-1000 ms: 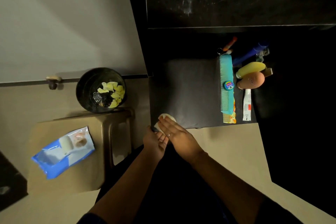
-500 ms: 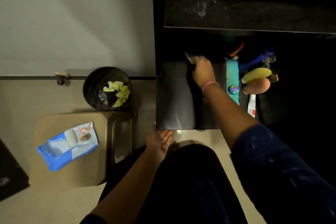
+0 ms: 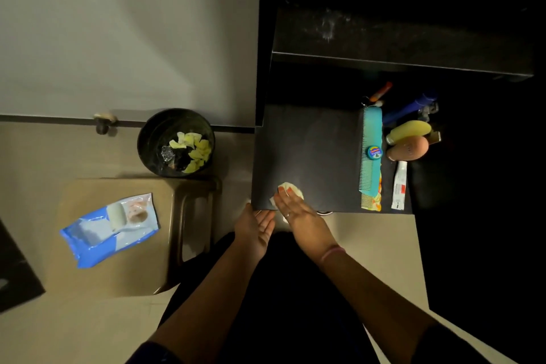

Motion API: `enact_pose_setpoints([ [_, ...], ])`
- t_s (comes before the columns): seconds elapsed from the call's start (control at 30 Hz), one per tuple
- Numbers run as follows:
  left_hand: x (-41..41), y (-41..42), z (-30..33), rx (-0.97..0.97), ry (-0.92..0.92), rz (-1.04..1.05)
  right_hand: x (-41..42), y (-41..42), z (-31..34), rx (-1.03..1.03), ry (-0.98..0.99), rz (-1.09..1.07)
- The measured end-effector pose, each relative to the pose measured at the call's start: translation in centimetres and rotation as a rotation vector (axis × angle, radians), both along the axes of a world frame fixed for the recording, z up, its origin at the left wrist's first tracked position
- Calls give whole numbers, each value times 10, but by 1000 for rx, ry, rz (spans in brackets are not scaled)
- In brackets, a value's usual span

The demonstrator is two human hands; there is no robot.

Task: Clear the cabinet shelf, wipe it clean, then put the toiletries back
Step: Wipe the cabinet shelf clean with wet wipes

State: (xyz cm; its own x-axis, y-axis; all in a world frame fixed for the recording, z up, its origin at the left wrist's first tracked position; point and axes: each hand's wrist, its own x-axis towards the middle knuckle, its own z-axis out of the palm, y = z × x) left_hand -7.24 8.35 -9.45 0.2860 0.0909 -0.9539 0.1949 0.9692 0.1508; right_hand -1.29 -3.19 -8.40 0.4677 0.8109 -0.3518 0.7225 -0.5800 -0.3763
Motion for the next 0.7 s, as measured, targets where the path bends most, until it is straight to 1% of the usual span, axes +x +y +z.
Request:
enact_pose_setpoints([
  [0.03, 1, -1, 2, 8, 8, 3, 6, -4, 4, 32, 70, -4],
  [0.1, 2, -2, 7, 27, 52, 24, 33, 0, 14, 119, 133, -141],
  [0.13, 2, -2, 8, 37, 65, 31, 52, 3, 17, 176, 109, -243],
  [0.2, 3, -5, 8, 31, 78, 55, 97, 9, 21, 280, -10, -474],
  [0.27, 3, -7, 7, 11, 82, 82, 136, 19, 22, 222, -66, -626],
  [0.33, 3, -8, 6, -4, 79, 99, 155, 30, 11, 31, -72, -612],
  [0.4, 1, -9, 2, 1, 77, 105, 149, 40, -1, -130, -131, -471],
  [0.43, 1, -10, 2, 6, 74, 110, 137, 43, -7, -150, -164, -423],
  [0.53, 3, -13, 1, 19, 52, 115, 76, 32, -15, -99, -276, -303],
  [0.63, 4, -16, 6, 12, 33, 130, 16, 11, -16, -34, -217, -255],
  [0.7, 4, -18, 6, 20, 11, 124, 1, 7, -14, -77, -165, -266],
])
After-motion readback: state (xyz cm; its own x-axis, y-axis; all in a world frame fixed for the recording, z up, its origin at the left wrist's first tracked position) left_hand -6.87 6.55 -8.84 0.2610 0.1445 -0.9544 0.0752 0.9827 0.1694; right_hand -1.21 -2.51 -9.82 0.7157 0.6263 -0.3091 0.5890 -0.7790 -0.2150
